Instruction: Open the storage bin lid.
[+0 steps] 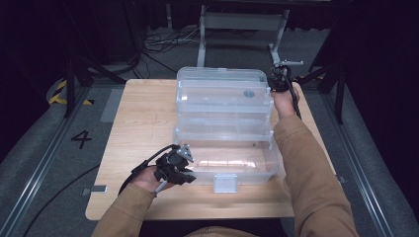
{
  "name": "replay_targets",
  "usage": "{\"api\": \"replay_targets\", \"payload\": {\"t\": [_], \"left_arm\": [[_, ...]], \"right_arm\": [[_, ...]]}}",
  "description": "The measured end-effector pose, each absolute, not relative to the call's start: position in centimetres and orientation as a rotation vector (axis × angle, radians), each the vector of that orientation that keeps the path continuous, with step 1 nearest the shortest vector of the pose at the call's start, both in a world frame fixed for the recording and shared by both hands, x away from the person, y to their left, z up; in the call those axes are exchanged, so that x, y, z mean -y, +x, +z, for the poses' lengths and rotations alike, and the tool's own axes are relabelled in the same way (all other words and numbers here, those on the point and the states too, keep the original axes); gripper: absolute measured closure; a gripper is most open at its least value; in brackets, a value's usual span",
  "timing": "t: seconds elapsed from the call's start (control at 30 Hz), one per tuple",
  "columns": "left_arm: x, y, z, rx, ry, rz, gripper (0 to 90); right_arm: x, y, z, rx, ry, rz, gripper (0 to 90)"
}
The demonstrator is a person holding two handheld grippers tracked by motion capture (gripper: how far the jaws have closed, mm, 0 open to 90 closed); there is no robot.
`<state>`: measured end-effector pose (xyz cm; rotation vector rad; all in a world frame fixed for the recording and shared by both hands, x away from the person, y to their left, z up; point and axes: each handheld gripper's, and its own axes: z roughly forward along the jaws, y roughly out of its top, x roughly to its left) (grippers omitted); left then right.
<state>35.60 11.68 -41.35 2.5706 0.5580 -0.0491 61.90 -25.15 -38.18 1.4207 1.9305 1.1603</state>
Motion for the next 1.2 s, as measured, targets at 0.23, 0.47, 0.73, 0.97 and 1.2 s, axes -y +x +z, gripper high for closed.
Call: {"api": "replay_targets", "payload": {"t": [0.23, 0.47, 0.73, 0.97, 1.2], "left_arm": [[-11.7, 35.6, -41.4, -0.558, 2.569, -0.05, 75.9], [-11.7, 35.6, -41.4, -0.558, 2.571, -0.05, 75.9], [-11.7, 35.6, -41.4, -0.559, 2.57, -0.051, 75.9], [-11.7, 35.6, -41.4, -0.558, 2.569, -0.051, 75.9], [-11.7, 35.6, -41.4, -0.56, 2.569, -0.051, 75.8]], "right_arm": [[25.2, 62.2, -38.6, -1.945, 1.443, 1.161, 82.1], [25.4, 62.4, -38.8, -1.963, 1.448, 1.162, 81.9], [25.5, 62.7, -39.4, -1.984, 1.483, 1.156, 81.5], [25.6, 63.0, -40.0, -2.005, 1.512, 1.148, 81.2], [25.6, 63.2, -40.3, -2.012, 1.523, 1.146, 80.8]]}}
